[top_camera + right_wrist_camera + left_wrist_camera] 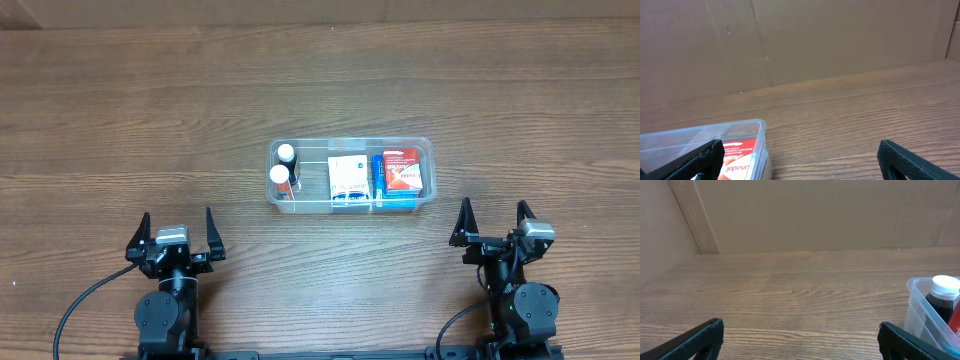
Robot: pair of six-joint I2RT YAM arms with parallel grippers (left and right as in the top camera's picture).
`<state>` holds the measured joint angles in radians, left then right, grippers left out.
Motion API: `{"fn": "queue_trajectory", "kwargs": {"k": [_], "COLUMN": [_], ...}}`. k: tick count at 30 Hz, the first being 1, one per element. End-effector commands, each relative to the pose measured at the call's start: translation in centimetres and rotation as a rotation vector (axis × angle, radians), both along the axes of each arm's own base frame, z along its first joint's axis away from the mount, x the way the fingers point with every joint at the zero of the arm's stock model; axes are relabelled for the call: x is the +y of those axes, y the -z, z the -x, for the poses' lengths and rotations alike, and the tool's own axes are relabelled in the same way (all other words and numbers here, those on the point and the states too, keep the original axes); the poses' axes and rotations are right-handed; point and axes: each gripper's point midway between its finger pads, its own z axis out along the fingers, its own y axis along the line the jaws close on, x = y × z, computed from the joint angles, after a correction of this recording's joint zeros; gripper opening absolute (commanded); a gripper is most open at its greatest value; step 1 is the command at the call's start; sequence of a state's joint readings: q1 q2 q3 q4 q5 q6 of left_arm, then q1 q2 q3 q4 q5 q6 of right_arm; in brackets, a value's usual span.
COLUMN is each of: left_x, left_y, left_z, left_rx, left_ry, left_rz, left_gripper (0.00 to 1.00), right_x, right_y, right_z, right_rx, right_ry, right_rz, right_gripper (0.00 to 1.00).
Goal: Pack container
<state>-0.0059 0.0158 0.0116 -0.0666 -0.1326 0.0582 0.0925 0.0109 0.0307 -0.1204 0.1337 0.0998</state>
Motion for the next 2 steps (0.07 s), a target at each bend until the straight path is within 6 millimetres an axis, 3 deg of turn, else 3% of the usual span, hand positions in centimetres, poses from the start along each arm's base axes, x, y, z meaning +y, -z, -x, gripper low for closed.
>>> {"fn": "queue_trajectory", "kwargs": {"k": [1,2], "left_x": [0.37,0.37], "left_y": [-0.04,-0.04], "left_z": [0.07,0.07], "left_rx": [-0.011,-0.011], "left_ry": [-0.021,-0.021], "left_rz": [0.012,0.012], "left_gripper": [1.0,1.0], "right_x": [0.1,0.11], "right_y": [-0.21,-0.21], "right_z": [0.02,0.02], "right_rx": [-0.012,-0.012], "right_ry": [-0.006,-0.007], "right_rz": [0.005,0.005], "right_gripper": [1.0,1.0]}}
